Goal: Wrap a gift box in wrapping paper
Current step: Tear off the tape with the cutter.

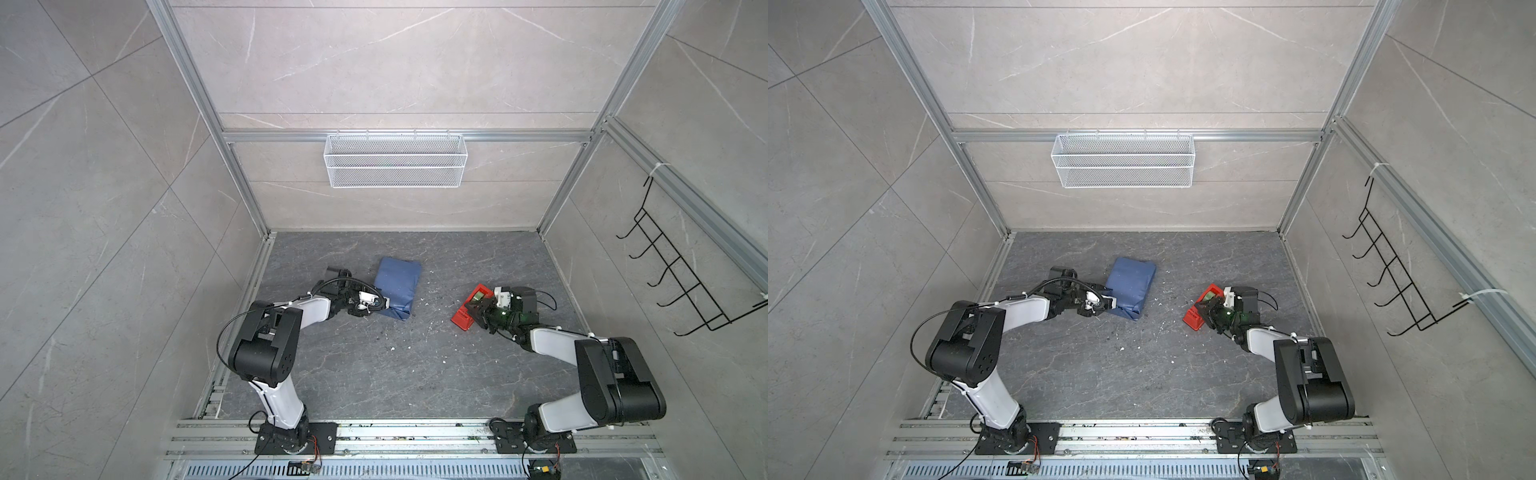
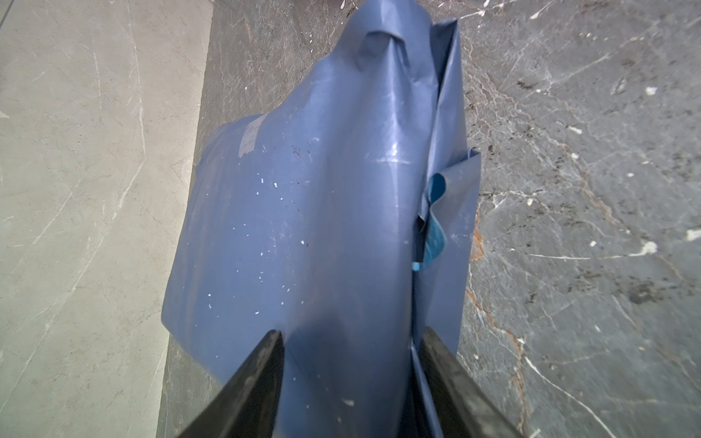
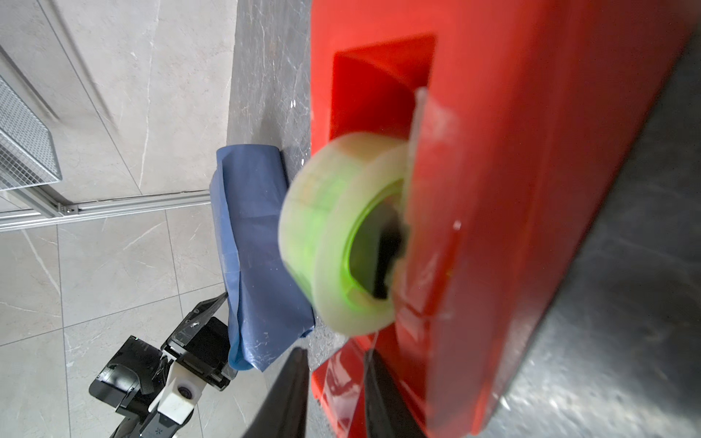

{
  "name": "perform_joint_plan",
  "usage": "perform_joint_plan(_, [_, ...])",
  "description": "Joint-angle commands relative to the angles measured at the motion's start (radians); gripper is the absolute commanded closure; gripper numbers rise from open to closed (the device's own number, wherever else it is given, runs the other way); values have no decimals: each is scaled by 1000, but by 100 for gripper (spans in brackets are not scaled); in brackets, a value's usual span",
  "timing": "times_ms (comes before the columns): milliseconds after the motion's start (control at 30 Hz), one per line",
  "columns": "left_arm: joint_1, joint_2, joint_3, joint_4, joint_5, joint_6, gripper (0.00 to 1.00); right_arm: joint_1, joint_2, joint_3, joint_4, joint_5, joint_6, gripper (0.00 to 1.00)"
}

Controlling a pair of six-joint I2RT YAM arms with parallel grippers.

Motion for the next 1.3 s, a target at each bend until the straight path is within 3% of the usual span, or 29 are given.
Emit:
perform_joint_plan(0, [-17,69,-41,-181,-60,-9,43,1,39,-39,35,100,43,72])
perform_joint_plan(467, [-15,67,-47,-183,-60,-6,43,5,23,-62,201,149,123,100])
perform_joint_plan(633, [-16,61,-46,-193,-60,-8,43,6,12,-16,236,126,172,100])
perform_joint_plan(800, [-19,82,-41,-191,-62,-6,43,5,-15,70,135,124,132,100])
perform_joint_plan(1100, [-18,69,-46,-192,-66,-5,43,5,38,174,137,94,164,100])
perform_joint_plan(1267, [-19,81,-45,-181,-65,-3,43,5,24,286,24,71,121,100])
